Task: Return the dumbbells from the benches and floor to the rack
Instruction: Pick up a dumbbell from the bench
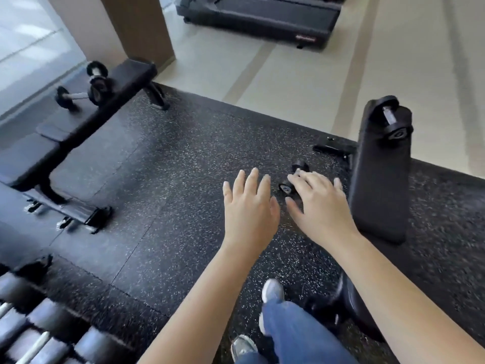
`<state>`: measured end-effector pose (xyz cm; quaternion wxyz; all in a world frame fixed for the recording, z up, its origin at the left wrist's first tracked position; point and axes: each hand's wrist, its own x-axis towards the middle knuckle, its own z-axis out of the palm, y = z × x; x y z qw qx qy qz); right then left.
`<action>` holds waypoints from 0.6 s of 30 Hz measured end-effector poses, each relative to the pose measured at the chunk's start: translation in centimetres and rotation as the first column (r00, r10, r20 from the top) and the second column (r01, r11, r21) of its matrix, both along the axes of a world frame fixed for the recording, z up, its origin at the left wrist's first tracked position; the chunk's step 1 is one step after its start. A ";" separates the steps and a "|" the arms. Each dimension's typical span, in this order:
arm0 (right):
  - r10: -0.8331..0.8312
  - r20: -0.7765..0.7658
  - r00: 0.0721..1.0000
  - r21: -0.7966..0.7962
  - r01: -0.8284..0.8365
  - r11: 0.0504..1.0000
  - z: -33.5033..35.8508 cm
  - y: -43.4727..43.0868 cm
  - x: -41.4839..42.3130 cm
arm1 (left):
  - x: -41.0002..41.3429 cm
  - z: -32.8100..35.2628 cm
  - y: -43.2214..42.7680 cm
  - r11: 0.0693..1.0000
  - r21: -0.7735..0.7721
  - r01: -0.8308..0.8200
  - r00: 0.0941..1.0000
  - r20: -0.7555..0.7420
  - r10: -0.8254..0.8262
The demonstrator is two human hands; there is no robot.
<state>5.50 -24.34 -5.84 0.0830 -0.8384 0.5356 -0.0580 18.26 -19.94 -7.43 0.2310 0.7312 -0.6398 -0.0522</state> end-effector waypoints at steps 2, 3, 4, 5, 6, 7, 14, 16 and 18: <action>-0.044 0.003 0.999 0.000 0.044 0.999 -0.4 -1.8 -0.7 | -0.6 -0.4 -2.4 0.999 0.008 0.044 0.999 0.000 -0.044; -0.068 0.011 0.998 0.001 0.068 0.998 -0.5 -2.9 -1.1 | -1.0 -0.6 -3.7 0.998 0.013 0.068 0.998 0.002 -0.068; -0.091 0.023 0.996 0.002 0.091 0.996 -0.7 -4.0 -1.5 | -1.3 -0.8 -5.1 0.996 0.019 0.092 0.996 0.004 -0.092; -0.113 0.034 0.993 0.003 0.113 0.994 -0.9 -5.1 -2.0 | -1.7 -0.9 -6.6 0.993 0.027 0.116 0.993 0.010 -0.116; -0.133 0.043 0.990 0.002 0.133 0.991 -1.0 -6.4 -2.4 | -2.2 -1.1 -8.2 0.990 0.035 0.136 0.990 0.020 -0.137; -0.155 0.050 0.987 0.003 0.155 0.988 -1.1 -7.7 -3.0 | -2.7 -1.1 -9.8 0.987 0.043 0.154 0.987 0.030 -0.155; -0.323 0.079 0.943 -0.001 0.324 0.946 -1.1 -16.6 -8.3 | -7.4 -0.6 -21.0 0.958 0.049 0.283 0.958 0.027 -0.285; -0.366 0.096 0.926 -0.005 0.368 0.930 -1.1 -18.6 -9.4 | -8.5 -0.7 -23.5 0.947 0.053 0.316 0.948 0.024 -0.318; -0.406 0.097 0.909 0.006 0.407 0.913 -1.2 -20.2 -10.2 | -9.4 -0.9 -25.5 0.934 0.067 0.350 0.936 0.023 -0.353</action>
